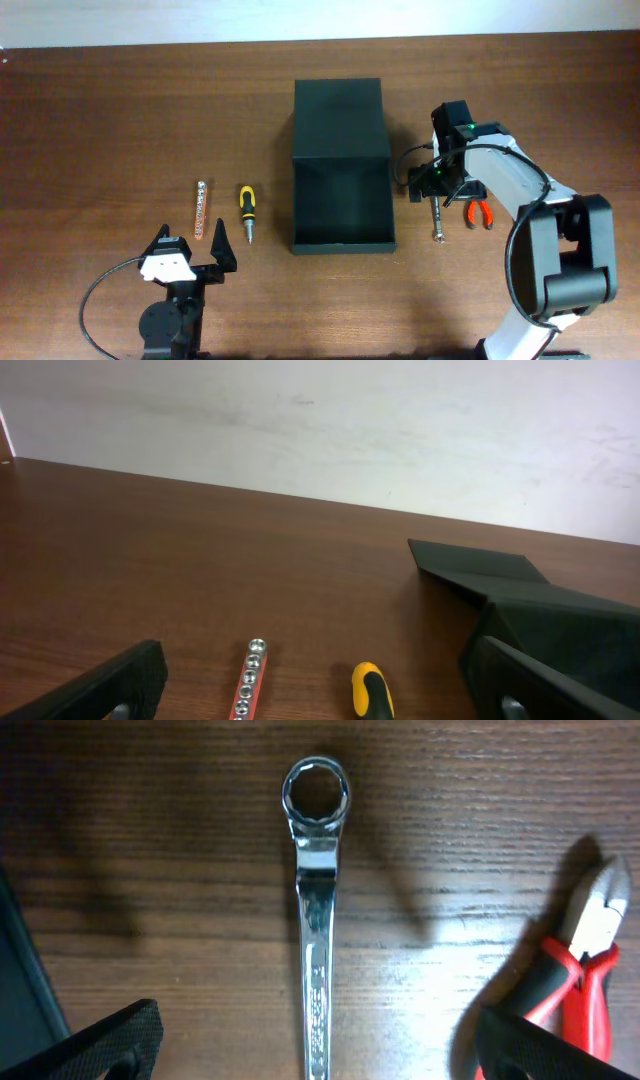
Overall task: Pack container
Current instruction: 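Lower the right gripper down onto the wrench's ring end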
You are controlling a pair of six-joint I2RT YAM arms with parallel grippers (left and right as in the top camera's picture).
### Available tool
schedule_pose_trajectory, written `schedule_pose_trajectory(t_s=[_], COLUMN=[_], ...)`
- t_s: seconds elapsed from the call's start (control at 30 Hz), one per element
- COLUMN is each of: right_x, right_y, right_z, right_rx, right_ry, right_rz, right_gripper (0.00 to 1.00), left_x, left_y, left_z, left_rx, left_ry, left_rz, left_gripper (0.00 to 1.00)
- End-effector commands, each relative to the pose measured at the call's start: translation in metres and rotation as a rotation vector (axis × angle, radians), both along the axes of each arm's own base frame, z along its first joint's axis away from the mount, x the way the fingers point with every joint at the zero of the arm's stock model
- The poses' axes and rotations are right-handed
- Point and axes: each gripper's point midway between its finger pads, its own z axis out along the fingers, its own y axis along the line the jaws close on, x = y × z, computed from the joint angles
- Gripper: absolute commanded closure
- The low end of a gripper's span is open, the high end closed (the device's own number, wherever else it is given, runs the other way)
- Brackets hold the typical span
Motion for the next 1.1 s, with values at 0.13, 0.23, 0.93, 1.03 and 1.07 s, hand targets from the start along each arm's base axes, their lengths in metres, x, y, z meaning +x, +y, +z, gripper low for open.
schedule_pose_trajectory(t_s=[0.13,0.23,0.93,1.03,1.07], right_x=[0.006,0.011,0.016,0.016,0.016], right_y=[0.001,0.001,0.002,0.001,0.001], right_z=[-0.012,-0.012,-0.018,-0.018,-0.018], right_rx=[0.01,0.011,0.013,0.012,0.009], right_ry=[-0.004,-0.023,-0.033,-0.035,-0.036], right_rz=[0.005,0.005,0.006,0.004,0.003], right_gripper=[0.01,0.01,0.01,0.01,0.01], left_x=[0.0,0.0,0.0,0.0,0.0], left_y=[-0.002,-0.002,-0.002,-0.002,-0.002], left_z=[-0.002,-0.002,-0.002,-0.002,-0.002], left_rx=[0.016,0.016,0.016,0.016,0.016], left_ry=[0.006,0.006,0.006,0.006,0.006], left_rz=[-0.012,-0.012,-0.012,-0.012,-0.012], left_gripper=[0.01,0.01,0.01,0.01,0.01])
